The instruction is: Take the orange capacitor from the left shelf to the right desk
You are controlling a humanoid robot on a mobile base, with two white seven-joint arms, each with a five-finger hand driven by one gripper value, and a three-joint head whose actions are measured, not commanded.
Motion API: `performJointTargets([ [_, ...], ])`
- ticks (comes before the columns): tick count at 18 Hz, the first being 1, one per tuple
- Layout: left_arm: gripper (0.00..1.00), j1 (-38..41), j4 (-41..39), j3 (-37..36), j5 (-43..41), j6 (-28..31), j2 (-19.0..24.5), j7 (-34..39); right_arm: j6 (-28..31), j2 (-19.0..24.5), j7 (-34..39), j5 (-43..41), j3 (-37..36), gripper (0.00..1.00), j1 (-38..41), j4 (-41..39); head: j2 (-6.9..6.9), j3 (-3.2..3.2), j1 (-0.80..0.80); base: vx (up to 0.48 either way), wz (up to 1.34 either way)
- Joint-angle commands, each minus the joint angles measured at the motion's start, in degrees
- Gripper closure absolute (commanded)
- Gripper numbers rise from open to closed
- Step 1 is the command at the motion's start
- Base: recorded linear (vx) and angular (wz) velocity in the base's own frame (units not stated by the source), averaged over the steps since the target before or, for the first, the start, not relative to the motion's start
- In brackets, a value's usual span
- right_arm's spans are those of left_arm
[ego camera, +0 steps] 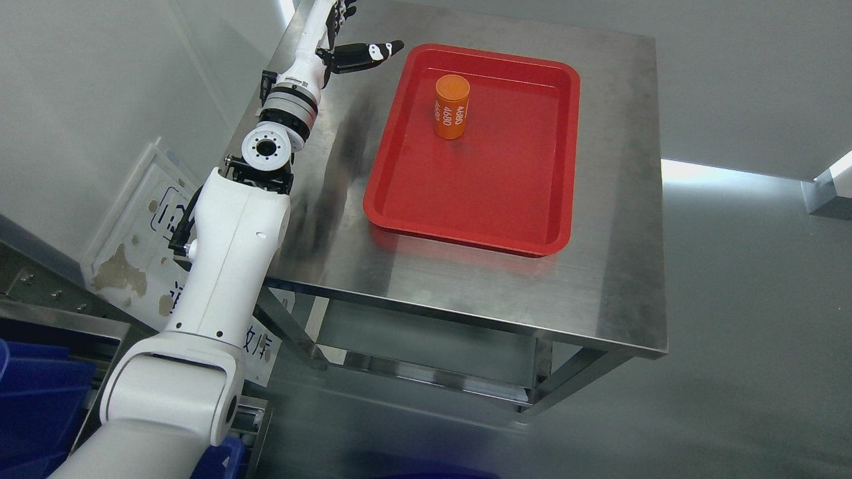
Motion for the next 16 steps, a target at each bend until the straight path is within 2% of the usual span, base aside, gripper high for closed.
performJointTargets([
  [1,0.01,4.76,-5.7,5.17,0.93,-1.05,1.0,-0.2,0.03,-1.0,0.0,0.18,-0.7,0.0,1.14,-1.0,0.0,0.0,0.0,0.0,0.0],
  [7,0.0,7.23,-9.23,2.97,4.98,-1.05,1.0,-0.37,-0.05,-1.0,0.0,0.18,-0.7,0.0,1.14,-1.0,0.0,0.0,0.0,0.0,0.0],
  [16,0.0,7.14,-9.23,1.74,5.07,-1.05,1.0,-0.37,-0.05,-1.0,0.0,0.18,-0.7,0.0,1.14,-1.0,0.0,0.0,0.0,0.0,0.0],
])
